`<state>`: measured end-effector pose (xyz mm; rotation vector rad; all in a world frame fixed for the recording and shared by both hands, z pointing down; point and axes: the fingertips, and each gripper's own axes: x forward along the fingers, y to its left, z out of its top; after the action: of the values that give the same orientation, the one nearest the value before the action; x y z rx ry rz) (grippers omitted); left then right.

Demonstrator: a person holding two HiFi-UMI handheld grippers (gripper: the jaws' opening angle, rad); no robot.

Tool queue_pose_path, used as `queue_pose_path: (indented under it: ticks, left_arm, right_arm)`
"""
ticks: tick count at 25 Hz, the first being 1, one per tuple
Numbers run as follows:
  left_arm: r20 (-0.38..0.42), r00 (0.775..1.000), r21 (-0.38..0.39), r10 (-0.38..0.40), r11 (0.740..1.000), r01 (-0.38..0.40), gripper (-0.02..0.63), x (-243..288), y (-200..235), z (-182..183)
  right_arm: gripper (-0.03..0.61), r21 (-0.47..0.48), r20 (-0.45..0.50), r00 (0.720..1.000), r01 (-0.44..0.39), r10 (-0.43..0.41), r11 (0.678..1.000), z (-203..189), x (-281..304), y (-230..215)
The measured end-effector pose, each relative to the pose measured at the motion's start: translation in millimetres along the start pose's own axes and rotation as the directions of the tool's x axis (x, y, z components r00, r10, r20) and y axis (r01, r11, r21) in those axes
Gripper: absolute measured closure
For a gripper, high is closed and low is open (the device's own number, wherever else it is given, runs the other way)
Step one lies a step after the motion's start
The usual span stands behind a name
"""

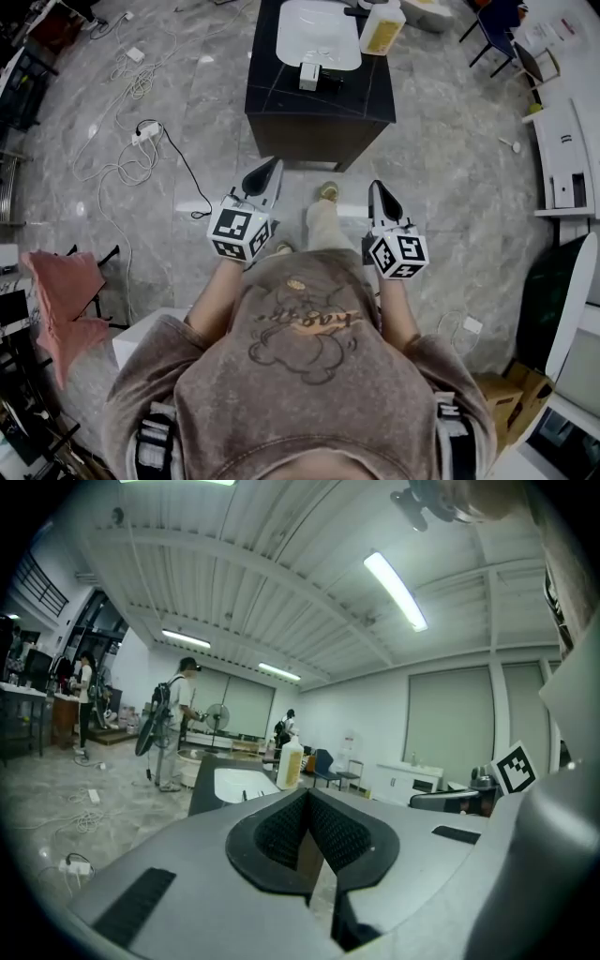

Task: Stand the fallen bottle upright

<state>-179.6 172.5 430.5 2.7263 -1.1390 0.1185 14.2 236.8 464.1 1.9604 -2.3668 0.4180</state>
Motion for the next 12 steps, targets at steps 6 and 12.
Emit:
queue_pose_path:
  ticks: [6,12]
  left_arm:
    - [0.012,1.000,-0.002,-0.010,1.000,0.010,0.595,21.8,14.0,3.1]
    - [0.014,1.000,0.004,-0.003,1.000,0.003,0.595,51.7,38.6,7.7]
  right_arm:
    - [0.578,-0.002,0.002,1.000,0.014,-0.014,1.000,2.0,21.2,-9.5]
    - [0.578,0.013,0.008,1.000,0.004,-0.004,1.000,8.1,55.9,-18.5]
